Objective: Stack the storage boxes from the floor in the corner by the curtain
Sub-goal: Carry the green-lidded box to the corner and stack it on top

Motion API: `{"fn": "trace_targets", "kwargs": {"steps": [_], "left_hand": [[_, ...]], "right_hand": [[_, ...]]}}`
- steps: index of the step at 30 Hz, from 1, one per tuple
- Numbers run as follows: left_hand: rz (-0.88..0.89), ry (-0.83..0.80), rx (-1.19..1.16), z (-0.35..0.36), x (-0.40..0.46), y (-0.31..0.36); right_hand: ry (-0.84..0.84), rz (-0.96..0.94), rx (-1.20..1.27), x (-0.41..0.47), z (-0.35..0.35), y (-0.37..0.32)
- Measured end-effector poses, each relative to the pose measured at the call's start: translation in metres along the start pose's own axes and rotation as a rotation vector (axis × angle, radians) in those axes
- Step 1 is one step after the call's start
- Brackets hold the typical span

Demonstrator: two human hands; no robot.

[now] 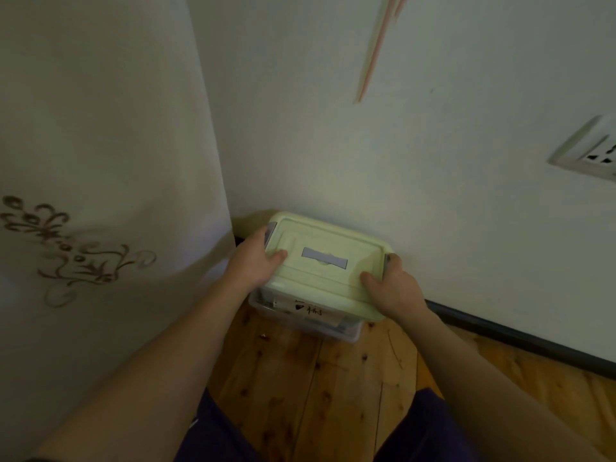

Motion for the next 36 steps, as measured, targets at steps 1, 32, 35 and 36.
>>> {"fn": "trace_targets", "kwargs": {"steps": [1, 32, 35, 36], "left_hand": [[-0.005, -0.006, 0.008, 0.004, 0.0, -0.004], [-0.009, -0.082, 0.16, -0.003, 0.011, -0.028], [-0.017, -0.07, 0.162, -0.005, 0.009, -0.028], [-0.02, -0.068, 0.164, -0.005, 0.008, -0.029]], "right_hand": [[-0.006, 0.003, -0.006, 0.001, 0.005, 0.003], [-0.045, -0.048, -0.121, 0.013, 0.04, 0.0], [-0.051, -0.047, -0.134, 0.014, 0.039, 0.0], [-0.052, -0.046, -0.129, 0.013, 0.039, 0.0]]}}
Point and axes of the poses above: each hand's wrist, its own x-axis towards the middle knuckle, its own z-axis out of the palm, y = z × x, the point moved 4 cm from there along x, towards the middle knuckle, and after that the axes turned 6 degrees about -x, right-handed, at the moved point
